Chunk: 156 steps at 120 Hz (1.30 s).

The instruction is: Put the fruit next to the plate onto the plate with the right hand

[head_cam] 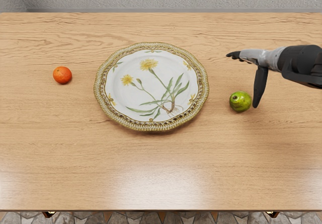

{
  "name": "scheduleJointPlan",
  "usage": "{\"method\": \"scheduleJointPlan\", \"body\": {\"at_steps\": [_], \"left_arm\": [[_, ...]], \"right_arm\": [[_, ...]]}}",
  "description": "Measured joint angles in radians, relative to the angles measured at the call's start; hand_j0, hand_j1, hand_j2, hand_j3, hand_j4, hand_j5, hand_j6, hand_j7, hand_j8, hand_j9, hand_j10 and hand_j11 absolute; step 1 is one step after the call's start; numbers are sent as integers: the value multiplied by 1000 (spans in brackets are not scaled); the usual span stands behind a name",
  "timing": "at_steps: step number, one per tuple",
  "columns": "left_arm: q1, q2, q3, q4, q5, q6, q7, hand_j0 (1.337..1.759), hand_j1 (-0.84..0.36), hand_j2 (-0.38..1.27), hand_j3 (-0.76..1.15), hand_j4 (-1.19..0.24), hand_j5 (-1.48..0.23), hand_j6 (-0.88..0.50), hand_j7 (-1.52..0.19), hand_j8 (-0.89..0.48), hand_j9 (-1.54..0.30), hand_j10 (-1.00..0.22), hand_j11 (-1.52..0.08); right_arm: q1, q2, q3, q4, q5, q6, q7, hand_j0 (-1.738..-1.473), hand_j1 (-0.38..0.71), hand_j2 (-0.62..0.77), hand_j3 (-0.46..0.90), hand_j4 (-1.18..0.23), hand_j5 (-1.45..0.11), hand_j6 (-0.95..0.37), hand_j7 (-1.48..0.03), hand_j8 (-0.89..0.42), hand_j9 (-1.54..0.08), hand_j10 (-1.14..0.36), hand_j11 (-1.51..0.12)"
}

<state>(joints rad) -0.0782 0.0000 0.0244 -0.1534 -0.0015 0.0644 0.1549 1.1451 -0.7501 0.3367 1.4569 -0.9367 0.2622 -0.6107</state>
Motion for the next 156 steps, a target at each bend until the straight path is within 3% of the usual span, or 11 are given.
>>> {"method": "scheduleJointPlan", "body": {"at_steps": [68,106,133,156], "left_arm": [[0,0,0,0,0,0,0,1658,328,4,0,-18,-23,-18,-23,-18,-23,-18,-23],[0,0,0,0,0,0,0,1658,328,4,0,-18,-23,-18,-23,-18,-23,-18,-23],[0,0,0,0,0,0,0,1658,328,4,0,-18,-23,-18,-23,-18,-23,-18,-23],[0,0,0,0,0,0,0,1658,328,4,0,-18,-23,-18,-23,-18,-23,-18,-23]], "right_arm": [[-69,2,5,61,-55,-72,0,-1658,-349,1,0,-4,-1,-6,0,-5,0,-3,0],[-169,68,-4,67,-222,-169,0,-1658,-349,2,0,-4,-1,-6,0,-5,0,-3,0],[-219,90,-1,70,-299,-232,0,-1658,-304,-6,0,-42,-51,-44,-50,-43,-50,-42,-50],[-245,90,-3,67,-344,-255,0,-1658,-189,-25,0,-139,-176,-141,-175,-140,-176,-138,-176]]}}
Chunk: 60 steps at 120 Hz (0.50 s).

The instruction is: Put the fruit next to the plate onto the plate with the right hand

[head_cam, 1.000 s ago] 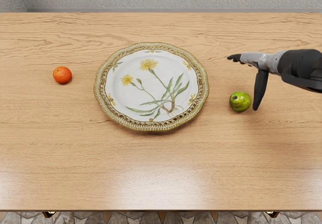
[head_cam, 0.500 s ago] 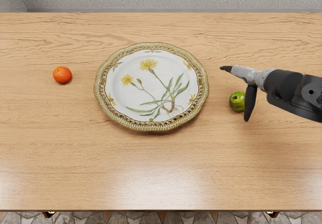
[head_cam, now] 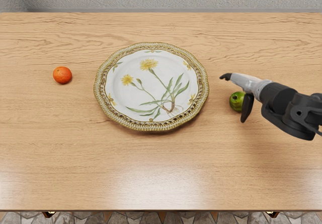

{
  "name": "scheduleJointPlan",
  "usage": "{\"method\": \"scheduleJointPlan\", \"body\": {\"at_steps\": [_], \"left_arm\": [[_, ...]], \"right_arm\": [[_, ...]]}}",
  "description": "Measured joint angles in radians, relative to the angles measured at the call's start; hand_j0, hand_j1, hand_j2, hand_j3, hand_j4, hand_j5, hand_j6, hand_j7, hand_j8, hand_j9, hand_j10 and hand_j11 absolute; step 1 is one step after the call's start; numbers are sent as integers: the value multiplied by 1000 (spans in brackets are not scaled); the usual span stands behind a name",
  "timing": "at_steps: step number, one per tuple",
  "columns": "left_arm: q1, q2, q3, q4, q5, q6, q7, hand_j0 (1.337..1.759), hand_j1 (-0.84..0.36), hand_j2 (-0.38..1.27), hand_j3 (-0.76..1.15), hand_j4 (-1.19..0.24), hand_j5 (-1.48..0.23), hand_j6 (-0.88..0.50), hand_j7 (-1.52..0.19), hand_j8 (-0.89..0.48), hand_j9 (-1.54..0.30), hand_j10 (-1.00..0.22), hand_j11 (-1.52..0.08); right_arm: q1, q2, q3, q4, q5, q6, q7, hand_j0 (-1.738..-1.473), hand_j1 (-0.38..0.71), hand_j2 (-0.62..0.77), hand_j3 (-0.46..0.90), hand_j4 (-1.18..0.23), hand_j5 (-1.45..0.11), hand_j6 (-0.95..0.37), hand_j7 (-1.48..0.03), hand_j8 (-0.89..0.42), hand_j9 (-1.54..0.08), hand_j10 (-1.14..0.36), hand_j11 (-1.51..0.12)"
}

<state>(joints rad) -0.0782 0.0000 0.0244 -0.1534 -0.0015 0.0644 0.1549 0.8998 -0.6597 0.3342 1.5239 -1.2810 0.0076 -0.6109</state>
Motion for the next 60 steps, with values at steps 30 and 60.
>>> {"method": "scheduleJointPlan", "body": {"at_steps": [30,60], "left_arm": [[0,0,0,0,0,0,0,1658,328,4,0,-18,-23,-18,-23,-18,-23,-18,-23],[0,0,0,0,0,0,0,1658,328,4,0,-18,-23,-18,-23,-18,-23,-18,-23]], "right_arm": [[-33,4,-1,-6,-41,-22,0,-1658,-65,-45,0,-243,-311,-245,-310,-244,-310,-242,-310],[-46,6,-1,-26,-55,-35,0,-1658,-10,-54,0,-289,-371,-291,-370,-290,-371,-288,-370]]}}
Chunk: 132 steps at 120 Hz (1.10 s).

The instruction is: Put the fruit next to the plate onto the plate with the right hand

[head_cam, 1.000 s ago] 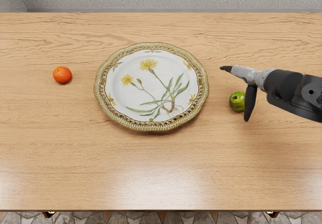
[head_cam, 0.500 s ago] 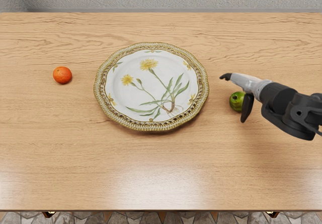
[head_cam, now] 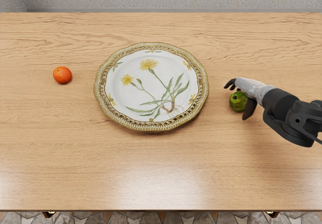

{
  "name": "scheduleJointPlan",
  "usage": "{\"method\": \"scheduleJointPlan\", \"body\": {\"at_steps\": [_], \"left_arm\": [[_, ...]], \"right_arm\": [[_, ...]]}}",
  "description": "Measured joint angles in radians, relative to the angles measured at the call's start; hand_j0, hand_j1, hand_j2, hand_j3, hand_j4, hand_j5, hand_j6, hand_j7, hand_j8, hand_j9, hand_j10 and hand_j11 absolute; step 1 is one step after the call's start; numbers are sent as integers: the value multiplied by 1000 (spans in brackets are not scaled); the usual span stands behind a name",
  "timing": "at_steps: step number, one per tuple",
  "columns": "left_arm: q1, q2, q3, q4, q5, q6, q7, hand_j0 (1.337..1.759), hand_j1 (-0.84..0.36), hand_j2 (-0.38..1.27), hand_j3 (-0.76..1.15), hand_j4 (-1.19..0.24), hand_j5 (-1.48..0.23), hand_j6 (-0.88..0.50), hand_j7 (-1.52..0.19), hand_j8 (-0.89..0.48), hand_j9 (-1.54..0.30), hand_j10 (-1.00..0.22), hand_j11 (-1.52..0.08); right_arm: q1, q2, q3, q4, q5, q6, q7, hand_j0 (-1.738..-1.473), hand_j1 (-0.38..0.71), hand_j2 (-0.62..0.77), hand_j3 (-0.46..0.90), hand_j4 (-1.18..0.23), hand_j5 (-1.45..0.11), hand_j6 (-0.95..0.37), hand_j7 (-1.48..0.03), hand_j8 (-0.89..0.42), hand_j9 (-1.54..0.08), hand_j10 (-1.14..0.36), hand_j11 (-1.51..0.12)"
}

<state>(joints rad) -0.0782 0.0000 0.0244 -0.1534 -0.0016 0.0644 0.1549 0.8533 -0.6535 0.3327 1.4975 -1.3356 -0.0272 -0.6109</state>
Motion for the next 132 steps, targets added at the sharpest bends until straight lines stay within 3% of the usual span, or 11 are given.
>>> {"method": "scheduleJointPlan", "body": {"at_steps": [19,44,62,70,104,132], "left_arm": [[0,0,0,0,0,0,0,1658,328,4,0,-18,-23,-18,-23,-18,-23,-18,-23],[0,0,0,0,0,0,0,1658,328,4,0,-18,-23,-18,-23,-18,-23,-18,-23],[0,0,0,0,0,0,0,1658,328,4,0,-18,-23,-18,-23,-18,-23,-18,-23],[0,0,0,0,0,0,0,1658,328,4,0,-18,-23,-18,-23,-18,-23,-18,-23],[0,0,0,0,0,0,0,1658,328,4,0,-18,-23,-18,-23,-18,-23,-18,-23],[0,0,0,0,0,0,0,1658,328,4,0,-18,-23,-18,-23,-18,-23,-18,-23]], "right_arm": [[-5,3,-1,-14,-9,-1,0,-1658,22,-59,0,-315,-405,-317,-404,-316,-405,-314,-404],[-14,9,3,-22,-15,-2,0,-1657,171,-76,0,-455,-572,-423,-578,-359,-579,-451,-579],[-26,16,23,-34,-10,-4,0,-1653,212,108,-1,-586,-724,-420,-738,-335,-743,-518,-742],[-28,17,34,-36,1,-4,0,-1653,210,226,0,-631,-790,-438,-800,-358,-808,-544,-811],[-29,11,88,-38,23,6,1,-1650,173,161,-1,-627,-921,-413,-921,-327,-945,-521,-961],[-16,-29,184,16,31,59,1,-1650,149,144,0,-636,-966,-425,-944,-336,-986,-524,-1008]]}}
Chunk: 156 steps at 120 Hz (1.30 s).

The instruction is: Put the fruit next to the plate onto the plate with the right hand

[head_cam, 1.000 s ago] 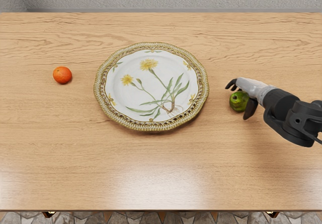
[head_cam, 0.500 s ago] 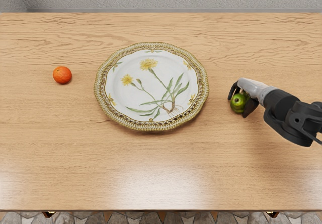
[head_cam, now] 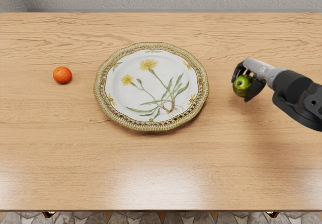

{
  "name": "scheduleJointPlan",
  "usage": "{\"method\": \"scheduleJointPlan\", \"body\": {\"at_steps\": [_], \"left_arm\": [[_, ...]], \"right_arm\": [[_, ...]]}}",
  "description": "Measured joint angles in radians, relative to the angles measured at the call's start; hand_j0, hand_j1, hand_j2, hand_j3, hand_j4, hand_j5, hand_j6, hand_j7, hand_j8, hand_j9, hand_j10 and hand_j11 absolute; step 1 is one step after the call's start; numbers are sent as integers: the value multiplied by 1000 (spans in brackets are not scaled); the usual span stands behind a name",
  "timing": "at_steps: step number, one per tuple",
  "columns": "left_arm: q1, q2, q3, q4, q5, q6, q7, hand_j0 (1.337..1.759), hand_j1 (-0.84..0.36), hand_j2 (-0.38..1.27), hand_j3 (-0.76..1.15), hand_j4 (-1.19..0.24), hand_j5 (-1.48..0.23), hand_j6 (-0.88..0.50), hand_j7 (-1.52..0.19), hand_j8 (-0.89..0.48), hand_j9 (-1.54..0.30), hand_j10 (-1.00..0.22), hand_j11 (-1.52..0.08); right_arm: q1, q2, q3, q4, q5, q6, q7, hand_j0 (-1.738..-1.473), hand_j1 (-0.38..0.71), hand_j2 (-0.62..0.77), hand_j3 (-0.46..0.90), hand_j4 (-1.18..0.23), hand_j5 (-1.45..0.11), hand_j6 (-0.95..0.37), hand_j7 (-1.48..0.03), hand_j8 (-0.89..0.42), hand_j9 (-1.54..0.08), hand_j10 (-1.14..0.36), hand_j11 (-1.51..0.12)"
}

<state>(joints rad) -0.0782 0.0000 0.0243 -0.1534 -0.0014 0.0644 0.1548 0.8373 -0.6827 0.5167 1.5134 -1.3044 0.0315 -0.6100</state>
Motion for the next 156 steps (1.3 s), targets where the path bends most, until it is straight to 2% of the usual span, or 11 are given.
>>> {"method": "scheduleJointPlan", "body": {"at_steps": [28,40,48,67,80,84,97,106,125,143,156], "left_arm": [[0,0,0,0,0,0,0,1658,328,4,0,-18,-23,-18,-23,-18,-23,-18,-23],[0,0,0,0,0,0,0,1658,328,4,0,-18,-23,-18,-23,-18,-23,-18,-23],[0,0,0,0,0,0,0,1658,328,4,0,-18,-23,-18,-23,-18,-23,-18,-23],[0,0,0,0,0,0,0,1658,328,4,0,-18,-23,-18,-23,-18,-23,-18,-23],[0,0,0,0,0,0,0,1658,328,4,0,-18,-23,-18,-23,-18,-23,-18,-23],[0,0,0,0,0,0,0,1658,328,4,0,-18,-23,-18,-23,-18,-23,-18,-23],[0,0,0,0,0,0,0,1658,328,4,0,-18,-23,-18,-23,-18,-23,-18,-23],[0,0,0,0,0,0,0,1658,328,4,0,-18,-23,-18,-23,-18,-23,-18,-23],[0,0,0,0,0,0,0,1658,328,4,0,-18,-23,-18,-23,-18,-23,-18,-23],[0,0,0,0,0,0,0,1658,328,4,0,-18,-23,-18,-23,-18,-23,-18,-23],[0,0,0,0,0,0,0,1658,328,4,0,-18,-23,-18,-23,-18,-23,-18,-23]], "right_arm": [[40,7,54,42,34,34,0,-1649,135,120,0,-642,-974,-435,-947,-345,-991,-534,-1004],[64,53,62,53,57,48,-1,-1649,150,174,0,-636,-978,-437,-947,-347,-994,-538,-1002],[78,81,64,56,66,52,-1,-1648,132,114,-1,-638,-979,-440,-947,-350,-993,-541,-999],[90,173,77,55,72,53,-1,-1648,115,123,-1,-653,-977,-463,-947,-365,-995,-562,-996],[96,241,79,41,71,52,-1,-1647,100,76,0,-661,-978,-469,-947,-372,-995,-570,-993],[98,265,78,29,69,52,-1,-1648,104,125,0,-665,-976,-471,-947,-373,-995,-572,-992],[112,338,70,-46,59,51,-1,-1647,98,63,-1,-668,-978,-471,-947,-375,-997,-569,-990],[121,392,67,-108,41,51,-1,-1648,133,166,0,-654,-977,-459,-947,-376,-992,-543,-990],[148,499,52,-259,4,49,-1,-1650,149,174,1,-636,-978,-439,-946,-358,-981,-525,-985],[164,549,31,-361,-5,45,-2,-1651,181,205,0,-613,-976,-424,-946,-337,-972,-512,-981],[168,572,23,-394,-8,44,-2,-1650,184,208,0,-612,-967,-422,-938,-337,-960,-511,-970]]}}
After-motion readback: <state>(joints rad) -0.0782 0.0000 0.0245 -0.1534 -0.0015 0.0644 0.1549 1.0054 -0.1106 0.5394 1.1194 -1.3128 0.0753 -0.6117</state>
